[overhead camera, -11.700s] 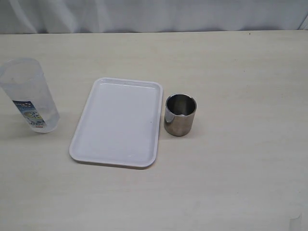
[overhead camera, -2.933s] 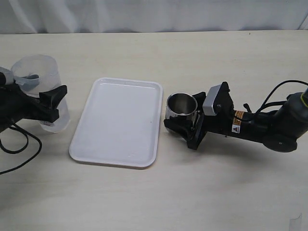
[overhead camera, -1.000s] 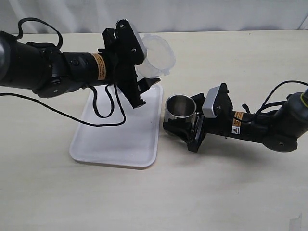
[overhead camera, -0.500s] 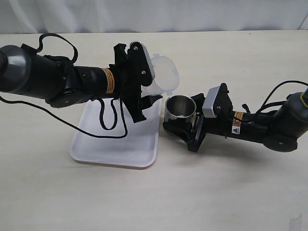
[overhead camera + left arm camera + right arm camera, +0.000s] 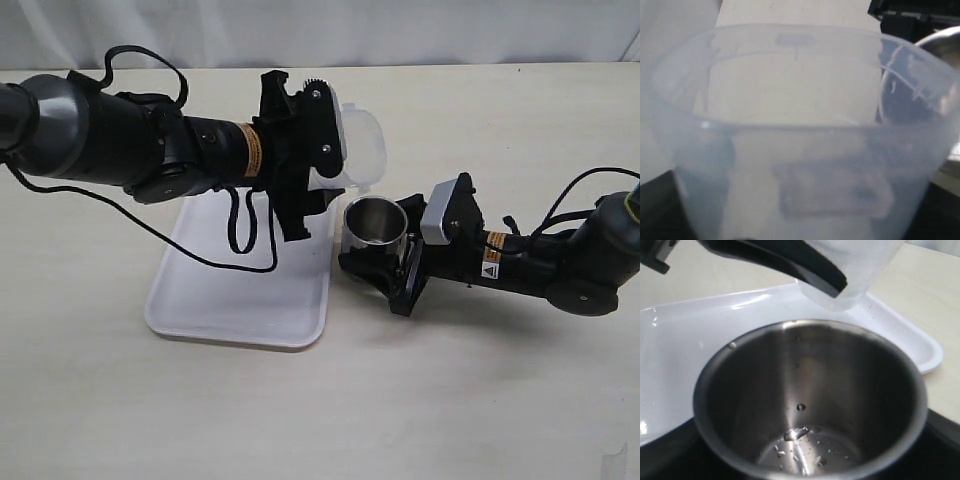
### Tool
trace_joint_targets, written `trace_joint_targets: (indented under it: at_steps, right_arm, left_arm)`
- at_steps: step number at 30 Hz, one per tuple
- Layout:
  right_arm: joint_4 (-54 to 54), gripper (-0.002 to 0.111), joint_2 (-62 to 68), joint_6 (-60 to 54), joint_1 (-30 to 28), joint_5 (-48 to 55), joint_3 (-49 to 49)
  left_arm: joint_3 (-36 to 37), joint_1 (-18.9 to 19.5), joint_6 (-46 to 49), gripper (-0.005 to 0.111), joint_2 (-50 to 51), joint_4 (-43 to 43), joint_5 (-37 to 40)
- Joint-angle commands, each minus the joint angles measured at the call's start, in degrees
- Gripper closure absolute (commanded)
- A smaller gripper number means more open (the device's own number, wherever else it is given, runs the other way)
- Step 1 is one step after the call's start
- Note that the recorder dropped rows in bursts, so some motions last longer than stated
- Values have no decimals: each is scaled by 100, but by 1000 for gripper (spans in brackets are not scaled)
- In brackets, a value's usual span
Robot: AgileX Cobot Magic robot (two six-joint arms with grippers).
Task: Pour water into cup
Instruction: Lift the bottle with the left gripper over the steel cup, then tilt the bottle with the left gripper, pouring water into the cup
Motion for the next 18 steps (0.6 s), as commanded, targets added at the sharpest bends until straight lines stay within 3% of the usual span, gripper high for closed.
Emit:
trace_joint_targets:
  at_steps: [1, 18]
  right_arm:
    - [-46, 104, -3, -4, 5, -49, -7]
    - [-46, 104, -3, -4, 5, -49, -7]
  left_arm:
    - [-75, -17, 257, 107, -31, -18, 46]
    - [-75, -130, 1516, 107, -31, 256, 113]
